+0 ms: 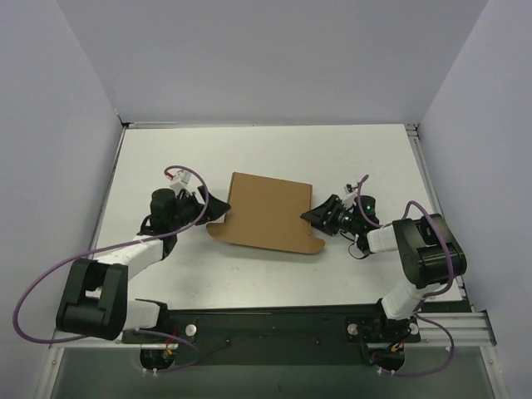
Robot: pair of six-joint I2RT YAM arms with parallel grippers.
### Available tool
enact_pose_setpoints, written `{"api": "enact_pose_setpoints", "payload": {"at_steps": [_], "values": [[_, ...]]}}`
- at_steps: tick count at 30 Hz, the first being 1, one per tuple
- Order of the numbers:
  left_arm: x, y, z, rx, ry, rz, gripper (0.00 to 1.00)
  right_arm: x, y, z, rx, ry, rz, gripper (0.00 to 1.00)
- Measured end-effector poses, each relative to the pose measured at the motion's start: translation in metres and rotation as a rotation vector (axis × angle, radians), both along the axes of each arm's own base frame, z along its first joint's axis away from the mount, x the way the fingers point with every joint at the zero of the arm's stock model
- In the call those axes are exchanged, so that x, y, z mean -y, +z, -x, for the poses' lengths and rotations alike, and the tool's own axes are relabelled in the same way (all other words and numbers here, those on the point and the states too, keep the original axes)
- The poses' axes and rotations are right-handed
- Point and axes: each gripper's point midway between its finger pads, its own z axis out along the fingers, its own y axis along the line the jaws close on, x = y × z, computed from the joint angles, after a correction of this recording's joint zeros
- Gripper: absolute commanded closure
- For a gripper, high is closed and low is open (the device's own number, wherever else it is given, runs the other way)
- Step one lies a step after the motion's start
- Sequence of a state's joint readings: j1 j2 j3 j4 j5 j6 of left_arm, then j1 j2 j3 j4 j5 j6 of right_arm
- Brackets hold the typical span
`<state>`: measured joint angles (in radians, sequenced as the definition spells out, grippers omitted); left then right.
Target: Fold the paper box
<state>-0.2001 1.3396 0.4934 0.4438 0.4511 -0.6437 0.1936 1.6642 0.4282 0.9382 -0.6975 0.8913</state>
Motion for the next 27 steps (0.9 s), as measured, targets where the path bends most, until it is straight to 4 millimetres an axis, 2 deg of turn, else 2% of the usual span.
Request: {"api": "enact_pose_setpoints", "payload": {"at_steps": [4,7,16,20,22,23,24,26,27], "values": [[-0.016,0.020,-0.002,0.046,0.036,0.028,0.15,0.004,0.001,0.002,0.001,-0.002,-0.038,0.80],[-0.018,0.022,-0.002,0.038,0.037,0.045,0.15,0.006,0.002,0.003,-0.001,0.000,-0.049,0.80],[0.000,-0.014,0.009,-0.126,-0.036,0.107,0.15,0.008,0.002,0.004,-0.003,0.004,-0.054,0.80],[0.016,-0.023,0.017,-0.160,-0.092,0.107,0.16,0.008,0.002,0.005,-0.006,0.007,-0.048,0.80],[0.023,-0.029,0.019,-0.182,-0.111,0.112,0.23,0.009,0.002,0.006,-0.002,0.011,-0.042,0.79],[0.024,-0.033,0.019,-0.196,-0.109,0.118,0.30,0.009,0.002,0.007,-0.002,0.013,-0.037,0.78],[0.024,-0.035,0.019,-0.204,-0.109,0.122,0.45,0.010,0.002,0.007,0.000,0.012,-0.032,0.77],[0.025,-0.040,0.017,-0.223,-0.098,0.137,0.57,0.012,0.002,0.007,0.003,0.008,-0.020,0.71],[0.026,-0.040,0.016,-0.229,-0.094,0.146,0.66,0.014,0.002,0.007,0.006,0.006,-0.012,0.67]]}}
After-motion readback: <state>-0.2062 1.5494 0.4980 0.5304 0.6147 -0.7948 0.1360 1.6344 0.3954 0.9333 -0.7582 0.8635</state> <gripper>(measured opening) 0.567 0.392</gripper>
